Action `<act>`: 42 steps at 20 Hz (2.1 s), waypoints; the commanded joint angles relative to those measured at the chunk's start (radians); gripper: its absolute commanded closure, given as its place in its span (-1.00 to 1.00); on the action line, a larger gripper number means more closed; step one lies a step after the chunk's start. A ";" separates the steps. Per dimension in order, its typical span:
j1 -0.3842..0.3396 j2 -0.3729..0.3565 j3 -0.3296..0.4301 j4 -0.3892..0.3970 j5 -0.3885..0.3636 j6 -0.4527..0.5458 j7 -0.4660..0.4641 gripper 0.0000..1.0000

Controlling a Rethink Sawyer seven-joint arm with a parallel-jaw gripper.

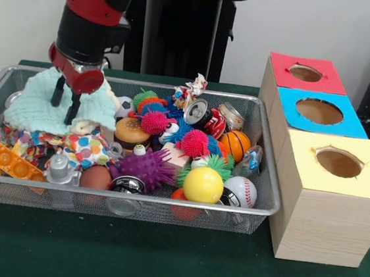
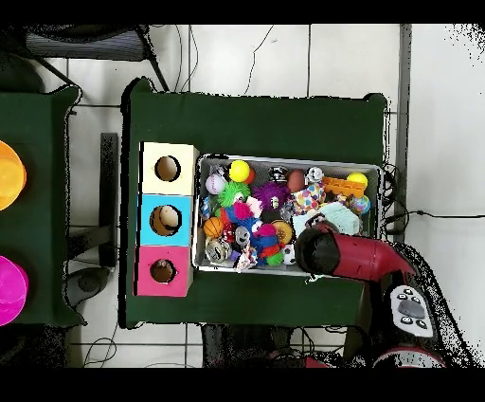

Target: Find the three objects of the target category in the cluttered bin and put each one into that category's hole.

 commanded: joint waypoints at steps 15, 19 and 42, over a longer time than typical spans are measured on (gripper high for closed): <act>-0.035 0.236 0.162 -0.090 -0.055 -0.047 -0.061 -1.00; -0.042 0.224 0.181 -0.077 -0.061 -0.035 -0.078 1.00; 0.001 -0.257 0.248 0.247 0.076 0.115 0.005 1.00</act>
